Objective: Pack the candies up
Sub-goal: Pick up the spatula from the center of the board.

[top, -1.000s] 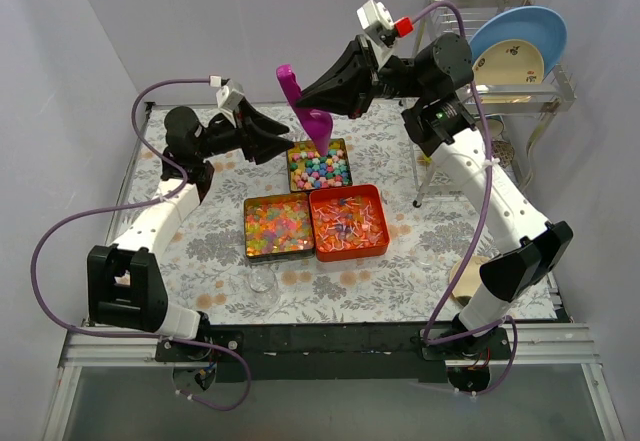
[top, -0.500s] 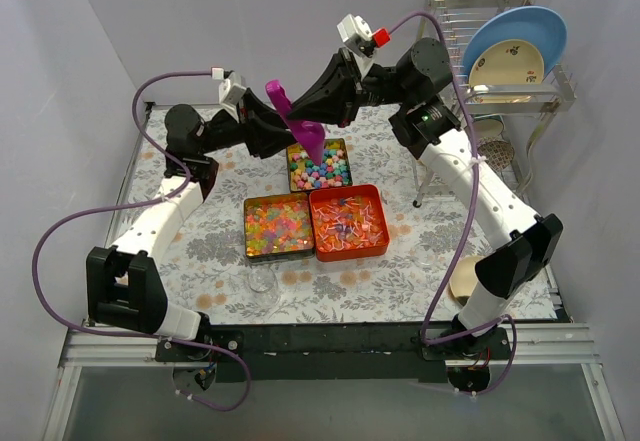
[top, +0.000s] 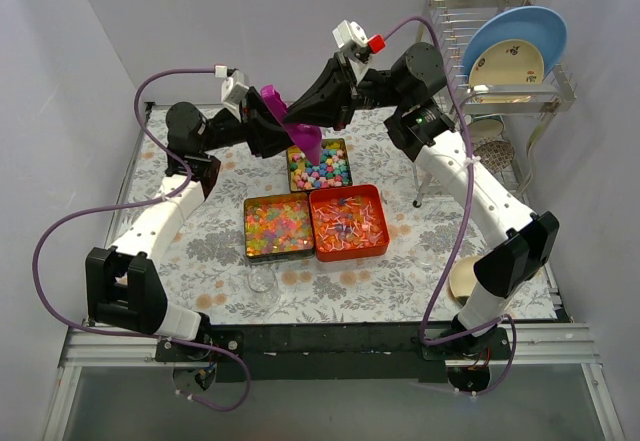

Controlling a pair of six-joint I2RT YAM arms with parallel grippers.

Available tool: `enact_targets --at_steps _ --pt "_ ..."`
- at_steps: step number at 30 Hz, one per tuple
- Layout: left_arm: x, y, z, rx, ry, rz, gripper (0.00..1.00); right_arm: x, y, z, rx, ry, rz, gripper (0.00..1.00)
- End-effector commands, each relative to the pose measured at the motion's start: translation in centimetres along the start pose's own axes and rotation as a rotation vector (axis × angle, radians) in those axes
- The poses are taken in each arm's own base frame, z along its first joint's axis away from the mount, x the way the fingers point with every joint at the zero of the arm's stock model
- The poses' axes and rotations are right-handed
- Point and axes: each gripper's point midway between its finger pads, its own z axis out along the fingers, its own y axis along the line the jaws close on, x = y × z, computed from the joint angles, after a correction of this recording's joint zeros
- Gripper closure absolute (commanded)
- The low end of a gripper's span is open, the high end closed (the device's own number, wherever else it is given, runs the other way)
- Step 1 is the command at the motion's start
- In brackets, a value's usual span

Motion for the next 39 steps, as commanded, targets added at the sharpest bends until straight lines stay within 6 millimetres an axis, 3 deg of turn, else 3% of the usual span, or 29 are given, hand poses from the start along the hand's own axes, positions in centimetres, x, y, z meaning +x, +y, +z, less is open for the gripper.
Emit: enact_targets --at_steps 1,9,14,27,32,35,36,39 --pt "-1.3 -1.5 0.0 0.004 -0.006 0.038 0.58 -1.4 0.2 0.4 -0.019 -0.030 -0.103 0.99" --pt "-1.0 -2.7 -0.3 0.022 0.009 0.034 0.59 -1.1 -0.1 0.3 -0.015 -0.026 -0.097 0.99" --pt "-1.1 -2.5 0.0 0.036 0.001 0.029 0.74 -0.7 -0.3 0.4 -0.011 -0.031 -0.093 0.99" --pt "-0.7 -2.9 0.0 0.061 0.026 0.045 1.00 0.3 -0.1 0.6 -0.017 -0.036 -0.071 0.99" --pt "-0.2 -2.2 -0.2 0.009 0.040 0.016 1.00 0.2 0.2 0.5 -0.005 -0.042 -0.071 0.99" --pt "1.2 -1.6 -0.6 -0.039 0.101 0.003 1.00 -0.2 0.0 -0.3 0.042 -0.037 -0.071 0.80" --pt "0.7 -1.4 -0.7 -0.046 0.119 0.020 1.00 -0.6 -0.2 -1.2 0.074 -0.032 -0.066 0.66" --pt "3.6 -1.7 -1.9 -0.078 0.234 -0.036 1.00 -1.0 -0.8 -3.7 0.153 -0.017 -0.082 0.54"
